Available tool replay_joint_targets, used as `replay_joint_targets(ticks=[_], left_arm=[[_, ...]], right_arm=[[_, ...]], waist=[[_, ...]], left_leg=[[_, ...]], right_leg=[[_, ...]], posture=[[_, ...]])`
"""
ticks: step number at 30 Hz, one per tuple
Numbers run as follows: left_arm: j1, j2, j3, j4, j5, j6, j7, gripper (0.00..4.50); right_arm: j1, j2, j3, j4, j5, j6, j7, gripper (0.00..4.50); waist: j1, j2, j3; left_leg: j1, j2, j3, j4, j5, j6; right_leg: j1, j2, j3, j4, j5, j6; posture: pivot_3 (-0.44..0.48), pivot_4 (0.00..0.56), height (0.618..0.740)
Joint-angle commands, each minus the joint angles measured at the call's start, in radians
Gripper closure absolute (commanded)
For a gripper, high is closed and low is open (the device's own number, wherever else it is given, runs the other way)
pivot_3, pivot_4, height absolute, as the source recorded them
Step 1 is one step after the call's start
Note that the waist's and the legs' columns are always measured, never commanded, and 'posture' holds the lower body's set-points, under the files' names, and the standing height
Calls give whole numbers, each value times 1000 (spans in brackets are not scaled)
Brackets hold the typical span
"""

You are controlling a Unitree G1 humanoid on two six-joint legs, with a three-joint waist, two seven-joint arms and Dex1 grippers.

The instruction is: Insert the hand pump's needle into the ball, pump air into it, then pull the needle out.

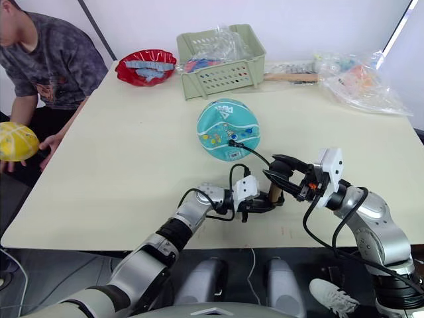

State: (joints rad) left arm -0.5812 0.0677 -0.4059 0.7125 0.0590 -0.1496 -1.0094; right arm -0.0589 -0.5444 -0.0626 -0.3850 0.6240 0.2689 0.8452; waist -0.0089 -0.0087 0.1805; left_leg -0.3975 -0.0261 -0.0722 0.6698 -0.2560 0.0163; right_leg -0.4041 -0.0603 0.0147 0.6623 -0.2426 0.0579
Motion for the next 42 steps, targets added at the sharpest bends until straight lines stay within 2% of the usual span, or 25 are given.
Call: replay_joint_targets(ticks=[1, 8, 19, 34, 42], left_arm=[[-9, -25, -24, 17, 22, -40, 2, 3495], [-4, -22, -21, 95, 57, -100, 49, 3495], [1, -10, -29, 133, 77, -107, 47, 3495], [-7, -20, -16, 173, 70, -96, 51, 3495], [-8, -28, -6, 182, 64, -84, 63, 3495]], right_arm=[[26, -19, -48, -12, -9, -23, 10, 2840], [46, -4, -35, 23, -31, -54, 13, 2840], [-51, -49, -99, -46, 98, 24, 20, 2840], [-345, -295, -325, -73, 483, 327, -68, 2840], [-417, -330, -364, -46, 573, 395, -118, 2840]], waist=[[-1, 0, 0], [1, -1, -1], [2, -2, -1], [2, -3, -1], [5, -2, -1]], left_leg=[[0, 0, 0, 0, 0, 0], [2, 0, 0, 1, 0, 0], [2, 0, 0, 1, 1, 1], [0, 1, 0, 1, 1, 1], [0, 1, -1, 1, 0, 2]], right_leg=[[0, 0, 0, 0, 0, 0], [2, 0, 0, 0, 0, 0], [3, 0, 0, 0, 1, 2], [2, -2, 0, -1, 1, 2], [2, -3, -1, -1, 1, 2]], posture=[[0, 150, 740], [0, 150, 740], [0, 150, 740], [0, 150, 740], [0, 150, 740]])
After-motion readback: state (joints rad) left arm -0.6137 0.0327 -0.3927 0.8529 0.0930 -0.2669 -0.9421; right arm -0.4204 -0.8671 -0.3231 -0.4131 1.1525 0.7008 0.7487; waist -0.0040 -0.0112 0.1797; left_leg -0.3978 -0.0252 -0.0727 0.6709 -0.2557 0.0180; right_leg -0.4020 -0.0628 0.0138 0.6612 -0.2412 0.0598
